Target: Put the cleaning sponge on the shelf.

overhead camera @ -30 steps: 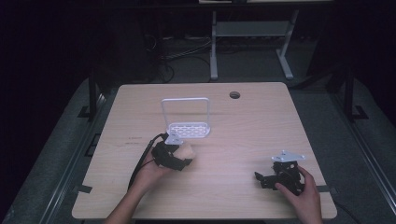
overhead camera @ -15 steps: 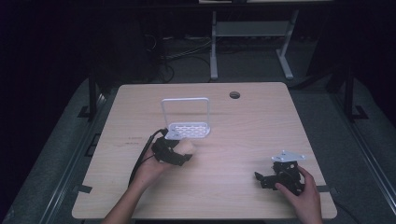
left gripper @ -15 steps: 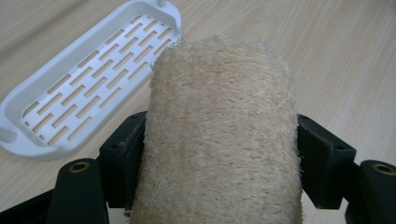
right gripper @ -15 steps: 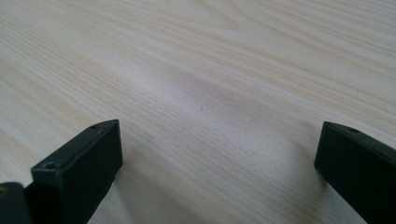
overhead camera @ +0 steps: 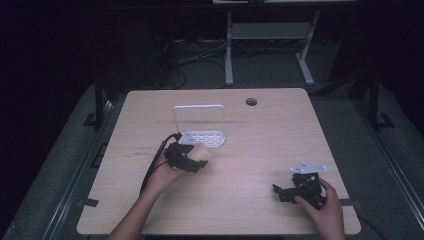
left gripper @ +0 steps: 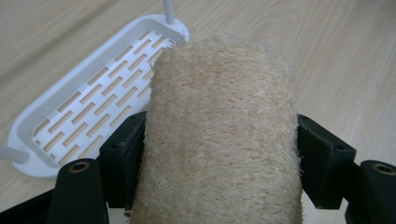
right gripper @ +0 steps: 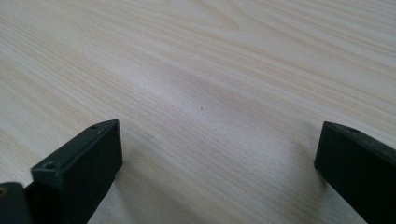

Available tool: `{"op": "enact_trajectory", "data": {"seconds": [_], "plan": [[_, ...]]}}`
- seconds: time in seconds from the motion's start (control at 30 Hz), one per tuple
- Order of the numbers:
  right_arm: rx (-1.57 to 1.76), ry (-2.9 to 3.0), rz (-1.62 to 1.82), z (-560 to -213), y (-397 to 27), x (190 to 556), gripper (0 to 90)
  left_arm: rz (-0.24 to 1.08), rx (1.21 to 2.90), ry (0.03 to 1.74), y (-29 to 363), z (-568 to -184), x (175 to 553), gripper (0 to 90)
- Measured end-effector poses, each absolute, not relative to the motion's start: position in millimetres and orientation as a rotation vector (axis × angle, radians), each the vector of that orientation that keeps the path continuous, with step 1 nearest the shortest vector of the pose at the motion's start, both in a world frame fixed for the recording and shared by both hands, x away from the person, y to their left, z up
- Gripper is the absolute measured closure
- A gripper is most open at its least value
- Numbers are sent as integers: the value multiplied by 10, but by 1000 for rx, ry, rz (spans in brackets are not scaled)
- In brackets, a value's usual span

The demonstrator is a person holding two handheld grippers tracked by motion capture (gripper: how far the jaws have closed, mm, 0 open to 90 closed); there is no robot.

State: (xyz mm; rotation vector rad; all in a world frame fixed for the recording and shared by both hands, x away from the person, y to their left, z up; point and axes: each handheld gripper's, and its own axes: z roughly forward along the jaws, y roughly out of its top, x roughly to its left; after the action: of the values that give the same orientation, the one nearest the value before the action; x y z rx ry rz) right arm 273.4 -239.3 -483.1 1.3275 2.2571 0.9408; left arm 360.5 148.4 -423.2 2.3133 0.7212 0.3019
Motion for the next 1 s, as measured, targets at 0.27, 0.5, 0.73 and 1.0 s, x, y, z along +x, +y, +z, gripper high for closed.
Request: {"op": "enact_trajectory", "data": {"seconds": [0.27,0.5,0.73,1.0], "plan": [[1328,2257,941,-4831,-2393,2734,7,304,2307,726,1460,-4219,3680,271],[1327,2257,941,-4831,-2393,2734,7,304,2304,727,1426,-4225,3747,271],[1328,2257,941,-4831,-2393,2734,7,307,2301,733,1389,-4221,3806,271],[1327,2257,941,-4831,-2393,2734,7,316,2299,742,1354,-4217,3887,271]]}}
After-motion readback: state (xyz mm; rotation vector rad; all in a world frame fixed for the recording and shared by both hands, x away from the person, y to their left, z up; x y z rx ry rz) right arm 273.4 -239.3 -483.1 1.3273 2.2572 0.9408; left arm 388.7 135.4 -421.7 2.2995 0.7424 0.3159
